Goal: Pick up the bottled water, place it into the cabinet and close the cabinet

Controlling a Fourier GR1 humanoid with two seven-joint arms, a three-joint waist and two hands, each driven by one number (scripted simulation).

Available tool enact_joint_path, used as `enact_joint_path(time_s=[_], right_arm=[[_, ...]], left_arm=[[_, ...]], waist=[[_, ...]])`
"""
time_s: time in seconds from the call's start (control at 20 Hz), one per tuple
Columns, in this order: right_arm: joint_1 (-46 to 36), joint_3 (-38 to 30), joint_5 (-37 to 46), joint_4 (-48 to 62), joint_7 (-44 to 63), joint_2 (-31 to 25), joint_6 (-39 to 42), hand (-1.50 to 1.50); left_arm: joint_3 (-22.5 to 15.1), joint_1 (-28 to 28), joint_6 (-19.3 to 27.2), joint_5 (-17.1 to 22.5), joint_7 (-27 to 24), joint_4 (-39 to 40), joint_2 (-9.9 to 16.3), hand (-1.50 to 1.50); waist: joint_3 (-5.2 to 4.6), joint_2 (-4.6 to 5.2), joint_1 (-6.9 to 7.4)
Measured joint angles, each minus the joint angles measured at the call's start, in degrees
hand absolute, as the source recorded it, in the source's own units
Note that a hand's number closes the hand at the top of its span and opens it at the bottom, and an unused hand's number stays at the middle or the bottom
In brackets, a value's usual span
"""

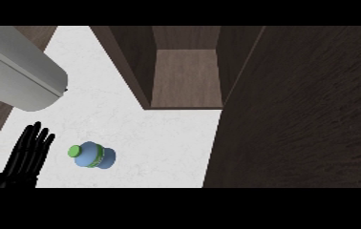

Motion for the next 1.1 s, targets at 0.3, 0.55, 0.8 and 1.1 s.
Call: enact_joint_path(time_s=[0.3,0.55,0.8,1.1], right_arm=[[0.0,0.0,0.0,-0.1,0.2,-1.6,-1.3,-1.5],[0.3,1.9,0.3,-0.2,-0.2,-2.3,-3.0,-1.5],[-0.9,2.4,0.6,-0.2,0.5,-3.0,-4.3,-1.5],[-1.0,2.4,0.6,-0.2,0.4,-4.5,-5.4,-1.5]], left_arm=[[2.2,-2.3,-2.0,-0.6,-6.2,11.8,0.9,-1.5],[3.5,-5.4,-2.7,-2.1,-12.3,22.4,1.5,-1.5],[5.6,-9.6,-4.4,-2.5,-18.1,33.1,3.7,-1.5],[7.0,-14.3,-4.8,-3.3,-25.5,45.2,4.3,-1.5]], waist=[[-0.01,0.02,-0.09],[-0.02,0.01,-0.2],[-0.03,0.03,-0.24],[-0.02,0.05,-0.28]])
